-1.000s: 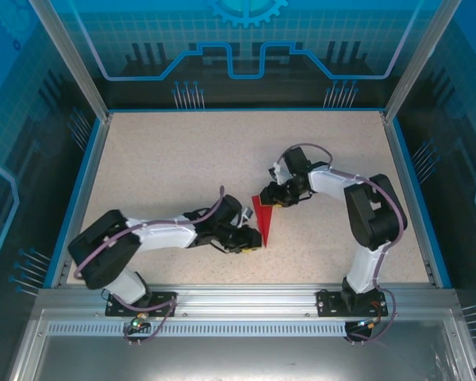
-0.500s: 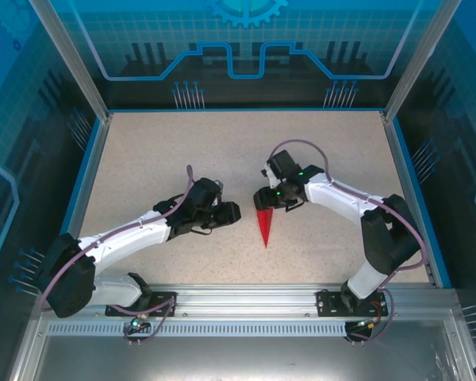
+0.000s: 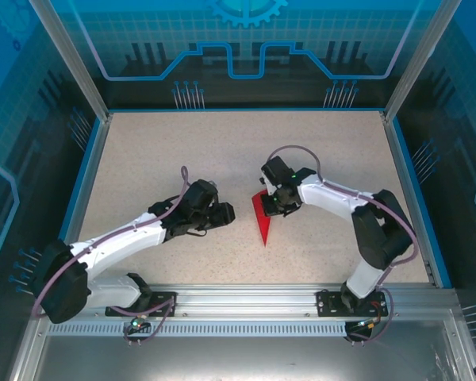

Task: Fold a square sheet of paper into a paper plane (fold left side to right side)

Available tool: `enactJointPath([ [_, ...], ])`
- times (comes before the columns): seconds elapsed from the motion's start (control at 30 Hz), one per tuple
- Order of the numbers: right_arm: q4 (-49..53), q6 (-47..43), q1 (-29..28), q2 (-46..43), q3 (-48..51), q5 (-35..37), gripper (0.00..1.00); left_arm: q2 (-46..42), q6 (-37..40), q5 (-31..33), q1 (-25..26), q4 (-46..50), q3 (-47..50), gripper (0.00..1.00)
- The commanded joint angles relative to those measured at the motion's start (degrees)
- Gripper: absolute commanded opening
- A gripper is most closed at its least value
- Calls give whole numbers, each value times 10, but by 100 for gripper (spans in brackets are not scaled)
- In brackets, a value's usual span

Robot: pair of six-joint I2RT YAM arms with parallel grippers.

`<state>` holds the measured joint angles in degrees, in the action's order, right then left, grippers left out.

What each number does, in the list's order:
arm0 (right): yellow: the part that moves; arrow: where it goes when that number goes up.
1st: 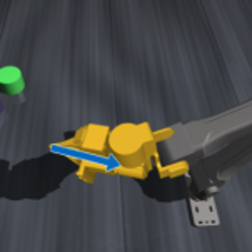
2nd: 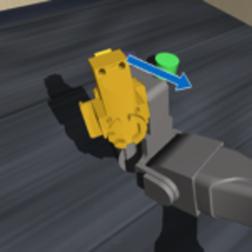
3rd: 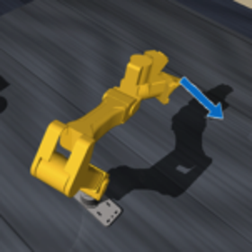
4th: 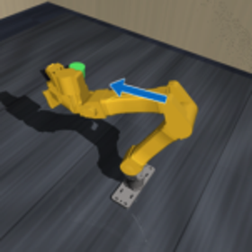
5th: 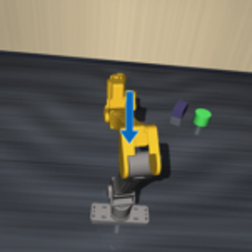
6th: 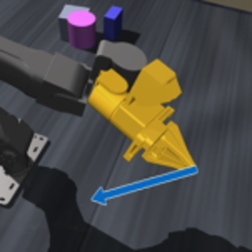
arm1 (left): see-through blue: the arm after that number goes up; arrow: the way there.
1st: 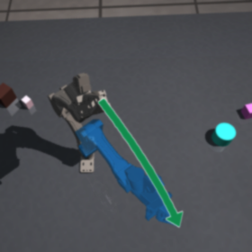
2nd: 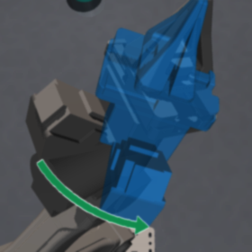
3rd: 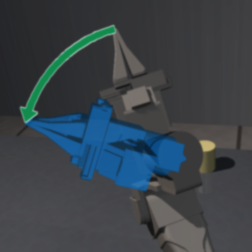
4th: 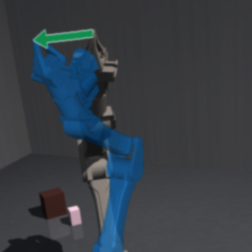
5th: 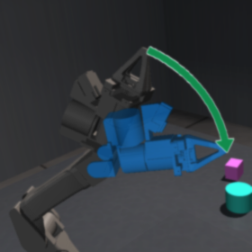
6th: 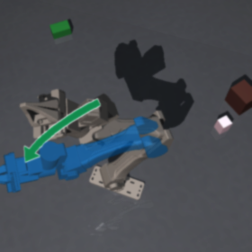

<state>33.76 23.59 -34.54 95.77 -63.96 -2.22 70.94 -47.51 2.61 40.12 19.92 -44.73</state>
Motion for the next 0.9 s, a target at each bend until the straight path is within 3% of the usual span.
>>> enactJointPath([
  [0.0, -43, -16, 10, -58, 16, -130, 0, -33, 22, 46, -2, 63, -31, 55],
  [0.17, -161, 19, 61, -49, 82, -321, 0, -96, 38, 97, -1, 131, -45, 60],
  [0.33, -282, 48, 98, 32, 148, -390, 0, -142, 30, 112, -3, 124, -24, 64],
  [0.43, -308, 49, 133, 75, 166, -393, 0, -147, 22, 110, -3, 119, -17, 66],
  [0.57, -297, 27, 162, 69, 182, -369, 0, -141, 20, 108, -4, 121, -17, 67],
  [0.73, -231, -14, 166, 38, 176, -319, 21, -132, 25, 109, -4, 118, -23, 68],
  [0.87, -164, -33, 165, -21, 167, -239, 37, -124, 27, 106, -4, 115, -24, 69],
])
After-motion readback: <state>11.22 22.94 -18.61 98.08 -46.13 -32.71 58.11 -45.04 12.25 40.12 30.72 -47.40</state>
